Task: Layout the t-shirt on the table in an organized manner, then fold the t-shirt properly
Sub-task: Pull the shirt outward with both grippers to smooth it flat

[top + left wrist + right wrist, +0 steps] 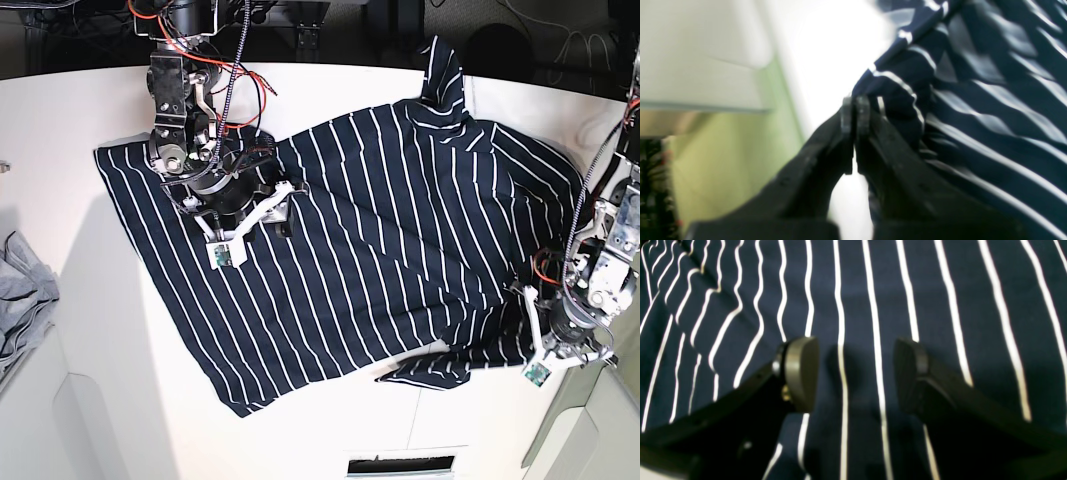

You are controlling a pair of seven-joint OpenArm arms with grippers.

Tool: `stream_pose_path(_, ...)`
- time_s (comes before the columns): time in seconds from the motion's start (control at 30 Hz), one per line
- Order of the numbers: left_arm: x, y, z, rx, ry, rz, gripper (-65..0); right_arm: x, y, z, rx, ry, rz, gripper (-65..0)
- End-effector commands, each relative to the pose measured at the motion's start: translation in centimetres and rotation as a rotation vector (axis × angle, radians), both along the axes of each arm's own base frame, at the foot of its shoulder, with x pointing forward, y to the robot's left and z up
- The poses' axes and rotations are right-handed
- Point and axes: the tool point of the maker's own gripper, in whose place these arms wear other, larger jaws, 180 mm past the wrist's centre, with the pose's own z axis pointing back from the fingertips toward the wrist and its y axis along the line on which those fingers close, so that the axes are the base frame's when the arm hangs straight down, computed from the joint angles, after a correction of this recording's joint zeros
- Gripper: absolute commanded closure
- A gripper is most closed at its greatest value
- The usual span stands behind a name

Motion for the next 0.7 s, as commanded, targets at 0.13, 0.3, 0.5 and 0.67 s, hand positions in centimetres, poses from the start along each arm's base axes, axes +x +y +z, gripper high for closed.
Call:
stream_pose_path(0.13,2.2,6.0,3.4,0.050,-0.077,0.085,0.0,1.0,-1.8,0.8,-0.034,-0.042,0.001,-24.9)
stream_pose_path(0.3,1.1,11.3,0.3,0.033,-0.019,0.207,-12.8,0.5,-3.8,0.1,-0.078,-0.031,0.001,-21.8)
stream_pose_path(0.5,-2.0,13.5,-2.9,-0.067,0.158,0.370,-29.6,0.7,-4.1,0.2,-0.068,-0.038,-0.006,-21.8)
stream_pose_path(0.67,-3.5,10.4,-1.9,-0.243,0.251,0.219,-23.7,0.9,-4.0,0.7,-0.036,-0.047,-0.017,-21.8)
